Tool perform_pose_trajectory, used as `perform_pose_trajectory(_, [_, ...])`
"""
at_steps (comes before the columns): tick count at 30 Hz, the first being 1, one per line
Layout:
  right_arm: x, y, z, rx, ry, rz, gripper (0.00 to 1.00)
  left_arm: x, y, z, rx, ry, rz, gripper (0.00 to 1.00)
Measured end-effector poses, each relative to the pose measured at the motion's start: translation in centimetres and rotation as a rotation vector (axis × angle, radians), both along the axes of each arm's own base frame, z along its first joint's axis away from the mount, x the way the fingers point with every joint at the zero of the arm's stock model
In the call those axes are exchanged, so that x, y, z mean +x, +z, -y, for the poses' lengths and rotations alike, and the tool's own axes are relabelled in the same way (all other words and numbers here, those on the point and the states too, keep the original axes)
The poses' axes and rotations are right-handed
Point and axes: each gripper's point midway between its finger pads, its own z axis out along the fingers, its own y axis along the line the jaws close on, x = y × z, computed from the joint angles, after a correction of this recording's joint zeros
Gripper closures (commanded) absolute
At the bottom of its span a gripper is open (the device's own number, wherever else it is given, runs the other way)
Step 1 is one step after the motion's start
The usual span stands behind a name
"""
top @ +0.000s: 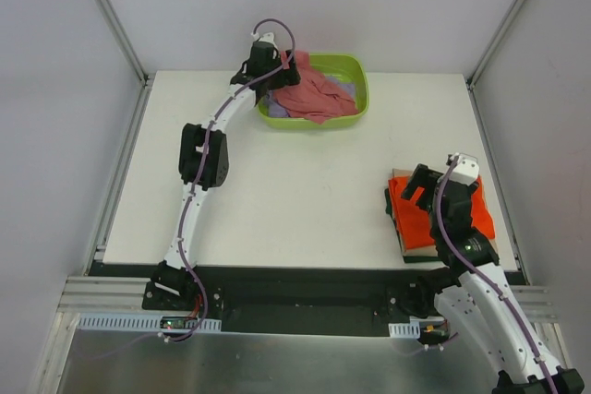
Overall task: Fold and stack the t-shirts
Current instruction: Grab crumpled tshirt from bin with the left arm
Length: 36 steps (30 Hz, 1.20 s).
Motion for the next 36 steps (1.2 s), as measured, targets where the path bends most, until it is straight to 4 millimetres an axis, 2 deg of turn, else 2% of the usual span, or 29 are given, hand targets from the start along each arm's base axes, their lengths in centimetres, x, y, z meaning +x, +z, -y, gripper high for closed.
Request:
perform_pose_trajectory(3, [0.1, -0.2, 0.1, -0.005, -0.005, -0.009, 0.04, 0.0, -3.2, -0.3, 0.030, 0.021, -0.055, 0.20])
perform_pose_trajectory(6, [0.2, -0.7, 0.0, -0.012, -0.005, -0.030, 0.04, -0.1, -5.2, -0.1, 0.045, 0.023, -0.083, 0.37])
perform_pose_trajectory(8, [0.2, -0.9, 0.0, -0.015, -0.004, -0.040, 0.04, -0.1, -5.9, 0.0, 0.059, 0.031, -0.091, 0.46])
perform_pose_trajectory(9, [0.2, -1.0, 0.0, -0.016, -0.004, -0.044, 0.04, -0.1, -5.9, 0.0, 0.058, 0.031, -0.090, 0.48])
perform_pose_trajectory(12, [0.2, -1.1, 0.0, -0.017, -0.002, -0.047, 0.04, 0.0, -5.5, 0.0, 0.063, 0.031, -0.079, 0.49])
perform_pose_trajectory(16, [0.2, -1.1, 0.0, -0.017, -0.003, -0.047, 0.04, 0.0, -5.4, 0.3, 0.085, 0.033, -0.066, 0.69])
perform_pose_trajectory(22, [0.3, -1.1, -0.1, -0.016, 0.000, -0.048, 0.04, -0.1, -4.7, 1.0, 0.117, 0.024, -0.037, 0.69])
perform_pose_trajectory(25, [0.3, -1.3, -0.1, -0.018, 0.000, -0.054, 0.04, -0.2, -4.1, 1.1, 0.124, 0.021, -0.025, 0.83])
perform_pose_trajectory(31, [0.5, -1.8, -0.2, -0.024, 0.003, -0.077, 0.04, -0.4, -2.5, 1.7, 0.137, 0.001, 0.007, 1.00])
perform_pose_trajectory(36, [0.5, -2.2, -0.3, -0.028, 0.006, -0.092, 0.04, -0.9, -0.2, 2.3, 0.133, -0.034, 0.035, 1.00])
